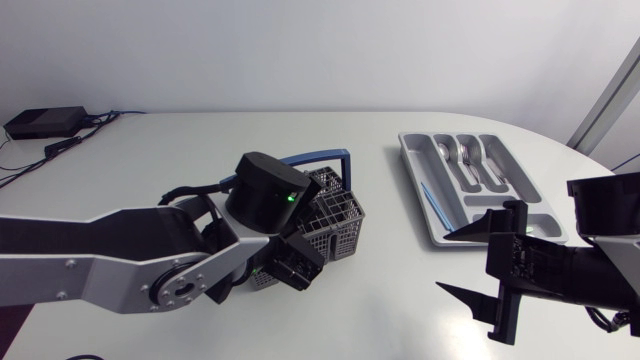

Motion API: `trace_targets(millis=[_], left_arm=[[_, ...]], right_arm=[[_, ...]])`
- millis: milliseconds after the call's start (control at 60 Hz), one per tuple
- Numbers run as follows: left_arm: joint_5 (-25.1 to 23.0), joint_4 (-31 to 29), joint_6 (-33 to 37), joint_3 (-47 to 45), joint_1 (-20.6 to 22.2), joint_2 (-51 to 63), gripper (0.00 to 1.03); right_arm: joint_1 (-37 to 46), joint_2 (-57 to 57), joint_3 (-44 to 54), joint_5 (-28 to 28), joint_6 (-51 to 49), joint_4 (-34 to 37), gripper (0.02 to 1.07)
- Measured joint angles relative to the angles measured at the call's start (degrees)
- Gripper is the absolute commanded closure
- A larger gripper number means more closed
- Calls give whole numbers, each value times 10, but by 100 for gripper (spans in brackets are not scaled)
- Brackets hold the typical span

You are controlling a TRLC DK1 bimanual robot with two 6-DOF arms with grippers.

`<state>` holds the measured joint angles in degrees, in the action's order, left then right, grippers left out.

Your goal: Unload the cutlery basket into the drawer organizer.

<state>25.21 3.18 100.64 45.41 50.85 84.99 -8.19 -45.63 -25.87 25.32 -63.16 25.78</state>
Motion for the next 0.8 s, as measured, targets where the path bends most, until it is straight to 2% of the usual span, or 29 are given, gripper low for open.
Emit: trace_targets(millis=[117, 567, 800], left_arm=[[8, 25, 21, -1, -2, 9, 88], [38, 68, 47, -2, -1, 17, 90], [38, 132, 46, -18, 1, 16, 90]], right_arm=[[-1, 0, 5, 0, 2, 0, 20], [-5, 23, 17, 0, 2, 10, 20], [-7, 31, 20, 1, 2, 10, 20]])
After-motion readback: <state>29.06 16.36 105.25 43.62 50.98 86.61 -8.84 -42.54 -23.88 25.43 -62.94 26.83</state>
